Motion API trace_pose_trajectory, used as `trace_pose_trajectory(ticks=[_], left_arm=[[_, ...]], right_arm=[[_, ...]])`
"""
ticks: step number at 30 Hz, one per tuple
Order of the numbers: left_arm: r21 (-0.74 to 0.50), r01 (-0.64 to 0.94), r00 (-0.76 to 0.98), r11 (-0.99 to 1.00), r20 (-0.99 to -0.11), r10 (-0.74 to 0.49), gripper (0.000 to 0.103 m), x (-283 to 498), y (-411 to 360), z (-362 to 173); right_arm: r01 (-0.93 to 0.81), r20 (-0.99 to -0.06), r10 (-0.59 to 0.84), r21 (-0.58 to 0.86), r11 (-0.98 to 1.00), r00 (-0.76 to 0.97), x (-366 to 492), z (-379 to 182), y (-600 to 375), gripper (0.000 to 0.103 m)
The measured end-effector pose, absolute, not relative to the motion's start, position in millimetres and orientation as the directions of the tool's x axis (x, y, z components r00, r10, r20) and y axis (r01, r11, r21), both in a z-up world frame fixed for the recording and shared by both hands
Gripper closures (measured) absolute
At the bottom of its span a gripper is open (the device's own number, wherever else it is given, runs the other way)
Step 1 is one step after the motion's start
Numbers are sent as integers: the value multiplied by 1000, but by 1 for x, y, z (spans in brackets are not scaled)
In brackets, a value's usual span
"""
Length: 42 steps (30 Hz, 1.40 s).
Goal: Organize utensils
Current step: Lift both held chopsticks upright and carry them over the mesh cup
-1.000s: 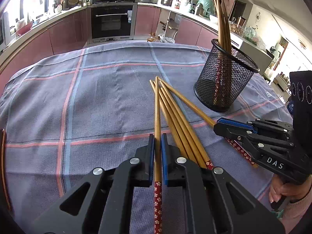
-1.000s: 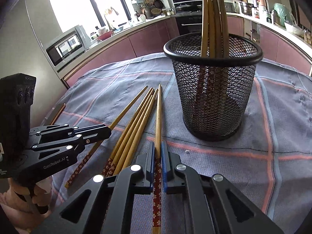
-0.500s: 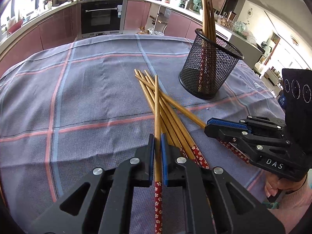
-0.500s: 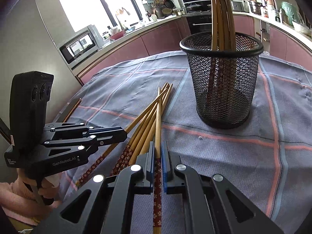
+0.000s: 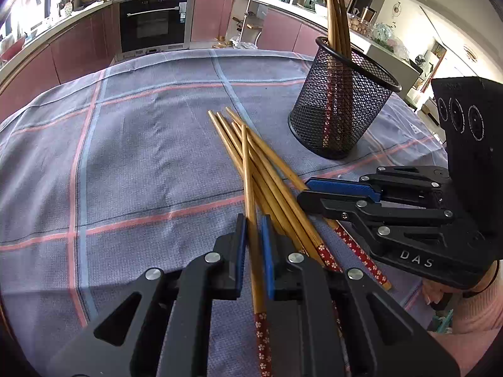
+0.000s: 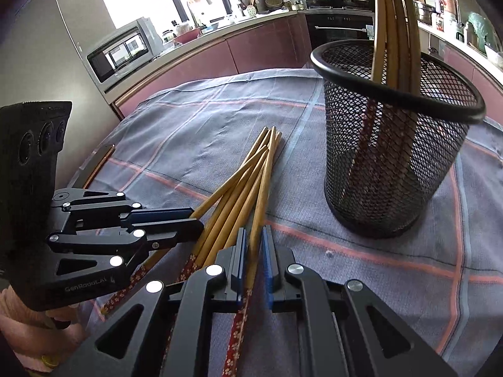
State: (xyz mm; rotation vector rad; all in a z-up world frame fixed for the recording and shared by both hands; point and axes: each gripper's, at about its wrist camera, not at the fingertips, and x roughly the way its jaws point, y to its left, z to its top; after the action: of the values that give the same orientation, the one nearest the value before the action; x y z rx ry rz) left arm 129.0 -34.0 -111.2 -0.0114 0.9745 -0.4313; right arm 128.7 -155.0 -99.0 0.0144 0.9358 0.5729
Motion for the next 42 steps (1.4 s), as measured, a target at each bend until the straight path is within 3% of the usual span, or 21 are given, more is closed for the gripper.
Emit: trace_pose_trajectory(ticks=[13, 30, 42], left_arm=[[-227, 327, 505, 917, -779, -373, 95, 129, -29, -100], [-352, 421, 563, 836, -621, -545, 95, 103, -12, -18], [-329, 451, 611, 830, -564, -556, 95, 95, -15, 20]], right_arm=[[-439, -696, 521, 317, 841, 494, 124, -89, -175, 97], [-508, -525, 641, 393, 766, 560, 94, -34, -218, 97], [-533, -449, 659, 387, 752, 604, 92, -10, -236, 97]])
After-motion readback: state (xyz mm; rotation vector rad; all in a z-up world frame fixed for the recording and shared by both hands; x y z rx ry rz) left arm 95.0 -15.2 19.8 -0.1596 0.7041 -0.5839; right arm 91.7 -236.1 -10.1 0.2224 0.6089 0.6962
